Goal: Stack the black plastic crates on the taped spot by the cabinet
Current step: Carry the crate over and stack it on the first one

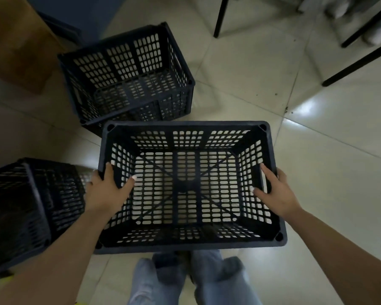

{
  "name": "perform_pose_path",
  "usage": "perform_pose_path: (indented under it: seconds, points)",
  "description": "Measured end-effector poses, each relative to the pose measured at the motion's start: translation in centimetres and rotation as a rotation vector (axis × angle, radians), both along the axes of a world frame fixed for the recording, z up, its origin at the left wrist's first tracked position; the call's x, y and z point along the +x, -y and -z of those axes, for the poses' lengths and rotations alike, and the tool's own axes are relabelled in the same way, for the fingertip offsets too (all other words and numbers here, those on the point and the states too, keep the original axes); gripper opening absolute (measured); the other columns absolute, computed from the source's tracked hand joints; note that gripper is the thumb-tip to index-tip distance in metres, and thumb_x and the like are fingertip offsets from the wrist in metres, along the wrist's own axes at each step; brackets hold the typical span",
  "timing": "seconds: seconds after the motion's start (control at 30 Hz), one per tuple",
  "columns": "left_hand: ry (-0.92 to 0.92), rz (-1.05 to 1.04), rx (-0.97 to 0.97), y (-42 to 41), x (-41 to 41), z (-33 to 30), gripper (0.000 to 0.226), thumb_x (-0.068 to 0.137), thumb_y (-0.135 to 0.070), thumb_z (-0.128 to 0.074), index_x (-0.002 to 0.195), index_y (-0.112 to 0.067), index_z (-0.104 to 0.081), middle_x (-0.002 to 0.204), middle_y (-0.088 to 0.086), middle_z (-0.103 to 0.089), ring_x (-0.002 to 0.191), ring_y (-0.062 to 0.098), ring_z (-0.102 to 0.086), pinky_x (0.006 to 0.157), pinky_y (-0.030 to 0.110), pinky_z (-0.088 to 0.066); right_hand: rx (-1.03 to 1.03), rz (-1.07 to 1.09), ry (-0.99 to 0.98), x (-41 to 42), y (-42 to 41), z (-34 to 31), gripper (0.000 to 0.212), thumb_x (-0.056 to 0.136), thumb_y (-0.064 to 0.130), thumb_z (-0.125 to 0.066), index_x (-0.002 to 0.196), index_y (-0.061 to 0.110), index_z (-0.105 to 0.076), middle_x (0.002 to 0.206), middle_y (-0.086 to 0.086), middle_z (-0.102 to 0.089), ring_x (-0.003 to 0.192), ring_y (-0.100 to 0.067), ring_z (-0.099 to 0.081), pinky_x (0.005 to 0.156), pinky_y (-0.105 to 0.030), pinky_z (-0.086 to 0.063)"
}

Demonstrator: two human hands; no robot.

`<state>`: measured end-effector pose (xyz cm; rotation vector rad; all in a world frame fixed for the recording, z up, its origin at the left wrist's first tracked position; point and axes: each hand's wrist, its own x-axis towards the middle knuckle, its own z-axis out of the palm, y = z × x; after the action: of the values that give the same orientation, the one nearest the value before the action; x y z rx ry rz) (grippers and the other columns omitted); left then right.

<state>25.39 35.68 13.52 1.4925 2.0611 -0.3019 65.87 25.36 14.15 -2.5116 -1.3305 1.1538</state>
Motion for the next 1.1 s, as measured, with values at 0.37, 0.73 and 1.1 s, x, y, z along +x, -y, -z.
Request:
perform_pose_path:
  seconds: [0.37, 0.73, 1.1]
  points:
    - [0.025, -0.123, 0.046, 6.9, -4.1, -22.6, 0.084, 0.084, -0.072, -0.039, 0.152, -0.029, -0.016, 0.156, 0.017, -0.017, 0.138, 0.043, -0.020, 0.110, 0.051, -0.027, 0.034, -0.179, 0.029, -2.3, 0.9, -21.4, 0.074, 0.086, 0.042, -0.063, 0.150, 0.033, -0.024, 0.154, -0.010, -0.018, 0.135, -0.031, -0.037, 0.108, -0.038, -0.035]
    - [-0.055, -0.424, 0.193, 18.6, -8.9, -32.6, 0.085, 0.080, -0.078, -0.035, 0.151, -0.033, -0.019, 0.159, 0.011, -0.017, 0.138, 0.043, -0.023, 0.108, 0.053, -0.027, 0.112, -0.546, 0.005, -7.2, -0.2, -30.4, 0.071, 0.086, 0.040, -0.064, 0.148, 0.030, -0.029, 0.155, -0.013, -0.020, 0.137, -0.030, -0.035, 0.108, -0.036, -0.034]
    - [-0.073, -0.756, 0.310, 37.0, -17.6, -35.0, 0.084, 0.083, -0.072, -0.042, 0.150, -0.025, -0.025, 0.148, 0.015, -0.037, 0.132, 0.037, -0.038, 0.106, 0.047, -0.037, 0.135, -0.888, -0.040, -20.6, 2.6, -33.0, 0.068, 0.086, 0.043, -0.064, 0.146, 0.035, -0.033, 0.160, -0.013, -0.008, 0.146, -0.026, -0.019, 0.110, -0.039, -0.031]
